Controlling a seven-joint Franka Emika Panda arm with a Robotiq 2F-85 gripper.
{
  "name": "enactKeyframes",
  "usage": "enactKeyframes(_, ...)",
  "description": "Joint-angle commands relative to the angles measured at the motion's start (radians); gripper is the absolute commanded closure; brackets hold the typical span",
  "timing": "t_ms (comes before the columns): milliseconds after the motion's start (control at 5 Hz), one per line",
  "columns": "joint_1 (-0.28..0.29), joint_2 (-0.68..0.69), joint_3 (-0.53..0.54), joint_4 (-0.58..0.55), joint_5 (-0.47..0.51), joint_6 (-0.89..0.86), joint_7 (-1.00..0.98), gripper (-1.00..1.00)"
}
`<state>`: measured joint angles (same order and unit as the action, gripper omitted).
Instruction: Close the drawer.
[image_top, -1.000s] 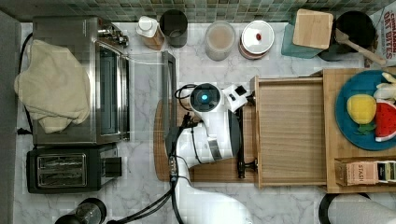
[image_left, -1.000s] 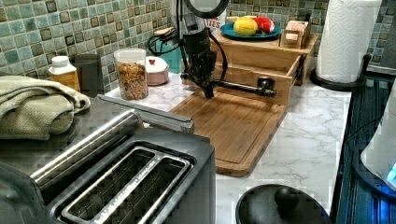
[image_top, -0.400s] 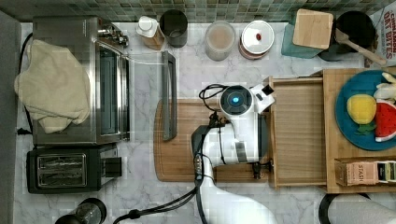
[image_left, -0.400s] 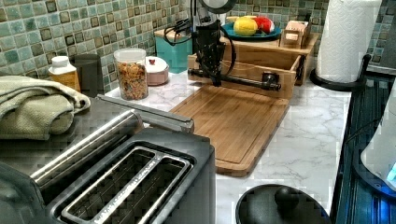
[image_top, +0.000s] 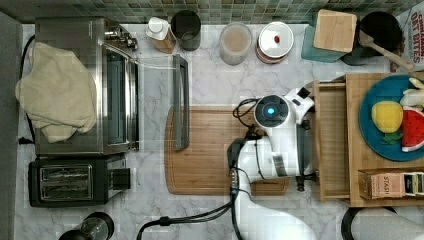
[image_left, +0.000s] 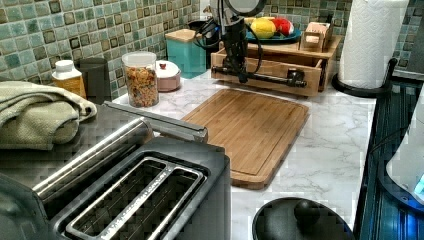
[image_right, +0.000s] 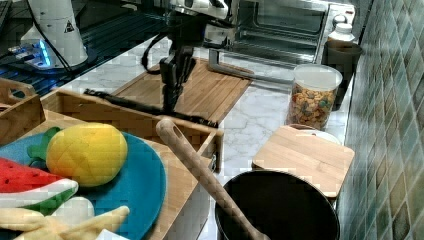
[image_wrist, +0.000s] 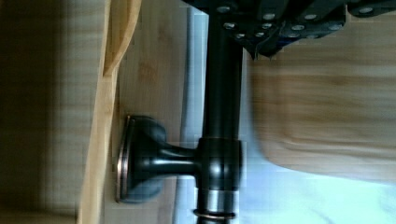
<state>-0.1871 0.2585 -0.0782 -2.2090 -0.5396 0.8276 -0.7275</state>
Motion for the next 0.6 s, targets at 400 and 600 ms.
enactKeyframes(400, -0.189, 0.015, -0.219, 0.23, -0.059, -0.032, -0.105, 1.0)
enactKeyframes(600, -0.207, 0.041, -0.218, 0.291, -0.018, -0.056, -0.181, 1.0)
